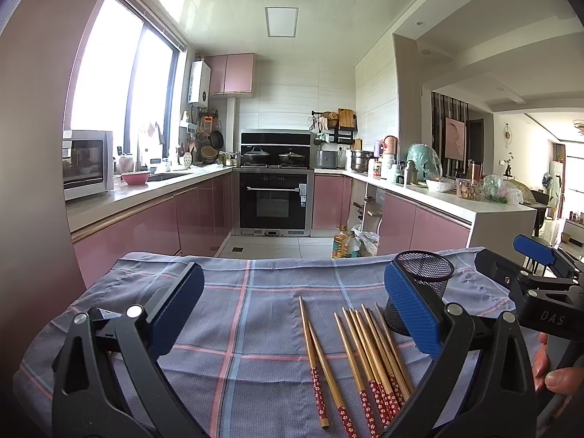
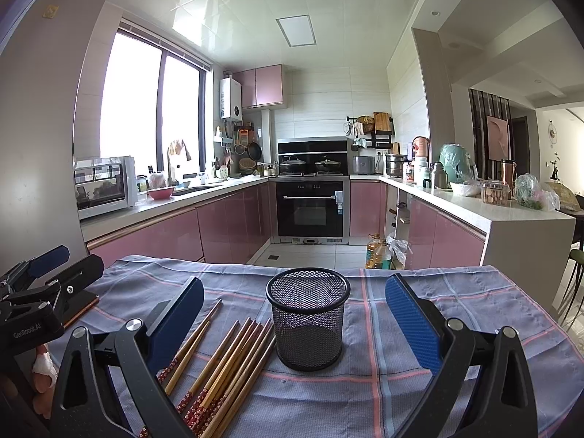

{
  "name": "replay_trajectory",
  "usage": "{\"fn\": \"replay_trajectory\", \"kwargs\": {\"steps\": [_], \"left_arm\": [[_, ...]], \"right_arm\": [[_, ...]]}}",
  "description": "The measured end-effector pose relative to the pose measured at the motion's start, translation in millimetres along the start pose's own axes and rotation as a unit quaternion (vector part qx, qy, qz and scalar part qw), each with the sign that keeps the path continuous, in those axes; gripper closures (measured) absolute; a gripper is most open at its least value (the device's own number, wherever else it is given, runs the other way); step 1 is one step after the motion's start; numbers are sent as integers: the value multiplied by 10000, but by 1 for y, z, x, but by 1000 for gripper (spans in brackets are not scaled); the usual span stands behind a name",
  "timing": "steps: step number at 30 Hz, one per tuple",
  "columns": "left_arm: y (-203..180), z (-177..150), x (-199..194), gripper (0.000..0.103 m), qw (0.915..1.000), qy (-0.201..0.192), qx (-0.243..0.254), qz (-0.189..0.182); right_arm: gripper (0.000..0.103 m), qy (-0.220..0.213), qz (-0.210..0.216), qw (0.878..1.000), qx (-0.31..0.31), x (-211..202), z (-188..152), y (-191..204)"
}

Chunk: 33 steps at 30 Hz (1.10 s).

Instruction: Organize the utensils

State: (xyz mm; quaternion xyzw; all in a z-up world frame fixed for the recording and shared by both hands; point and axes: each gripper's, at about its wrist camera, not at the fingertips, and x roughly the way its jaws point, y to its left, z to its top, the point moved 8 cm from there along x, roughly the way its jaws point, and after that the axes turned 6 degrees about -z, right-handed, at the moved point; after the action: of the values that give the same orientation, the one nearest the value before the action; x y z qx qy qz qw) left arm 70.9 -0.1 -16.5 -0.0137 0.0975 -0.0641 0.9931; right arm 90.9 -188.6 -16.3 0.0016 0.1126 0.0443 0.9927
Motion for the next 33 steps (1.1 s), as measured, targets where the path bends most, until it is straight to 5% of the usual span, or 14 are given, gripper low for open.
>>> {"fn": "replay_trajectory", "kwargs": {"steps": [33], "left_arm": [[-1,-1,-1,6,10000,8,0,0]], "right_arm": [[7,2,10,10000,15,1,-1,-2]]}}
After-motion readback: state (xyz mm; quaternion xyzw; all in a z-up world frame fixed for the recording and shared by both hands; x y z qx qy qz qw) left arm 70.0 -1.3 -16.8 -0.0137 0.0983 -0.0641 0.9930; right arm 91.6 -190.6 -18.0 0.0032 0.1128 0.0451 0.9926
